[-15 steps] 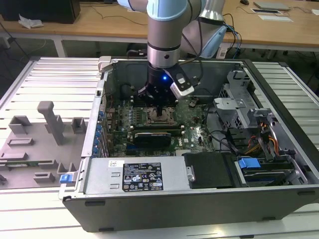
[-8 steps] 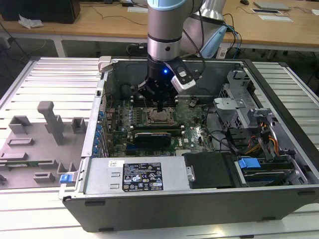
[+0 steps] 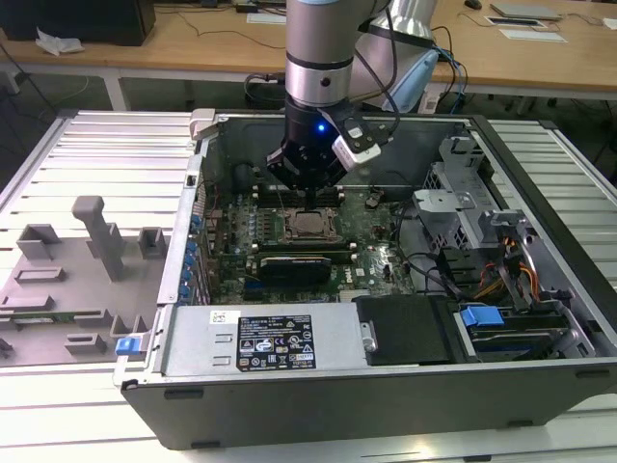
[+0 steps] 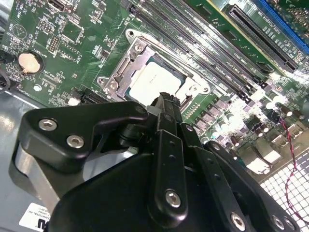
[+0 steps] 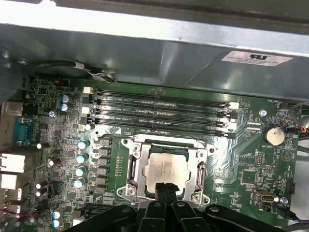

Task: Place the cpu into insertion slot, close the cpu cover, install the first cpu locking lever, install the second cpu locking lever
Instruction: 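Close the cpu cover, then install the first cpu locking lever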

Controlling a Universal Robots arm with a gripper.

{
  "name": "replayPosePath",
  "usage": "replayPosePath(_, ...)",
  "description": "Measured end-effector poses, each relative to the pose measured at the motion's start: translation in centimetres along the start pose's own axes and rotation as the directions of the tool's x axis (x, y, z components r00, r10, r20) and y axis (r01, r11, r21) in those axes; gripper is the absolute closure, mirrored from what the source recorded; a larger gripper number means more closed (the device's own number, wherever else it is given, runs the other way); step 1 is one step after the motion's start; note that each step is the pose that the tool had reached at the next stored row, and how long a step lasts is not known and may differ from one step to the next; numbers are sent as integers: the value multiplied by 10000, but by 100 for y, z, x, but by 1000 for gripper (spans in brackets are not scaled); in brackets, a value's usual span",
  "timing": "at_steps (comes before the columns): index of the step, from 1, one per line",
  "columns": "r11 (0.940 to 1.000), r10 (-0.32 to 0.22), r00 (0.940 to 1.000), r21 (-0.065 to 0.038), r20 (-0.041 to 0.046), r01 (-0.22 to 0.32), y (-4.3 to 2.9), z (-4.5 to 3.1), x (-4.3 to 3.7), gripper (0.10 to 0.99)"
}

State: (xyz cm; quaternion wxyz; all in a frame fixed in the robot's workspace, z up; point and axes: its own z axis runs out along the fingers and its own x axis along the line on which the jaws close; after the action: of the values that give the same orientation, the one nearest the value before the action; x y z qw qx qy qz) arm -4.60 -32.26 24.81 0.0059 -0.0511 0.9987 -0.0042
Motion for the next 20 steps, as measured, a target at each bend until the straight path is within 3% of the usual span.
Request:
replayPosePath(11, 10000, 0, 10000, 5, -1, 0, 0, -1, 0, 980)
replayPosePath(15, 10000, 0, 10000, 7, -1, 0, 0, -105, -1, 980)
replayPosePath(20, 10000, 1, 10000, 8, -1, -1, 14, -104, 43, 980)
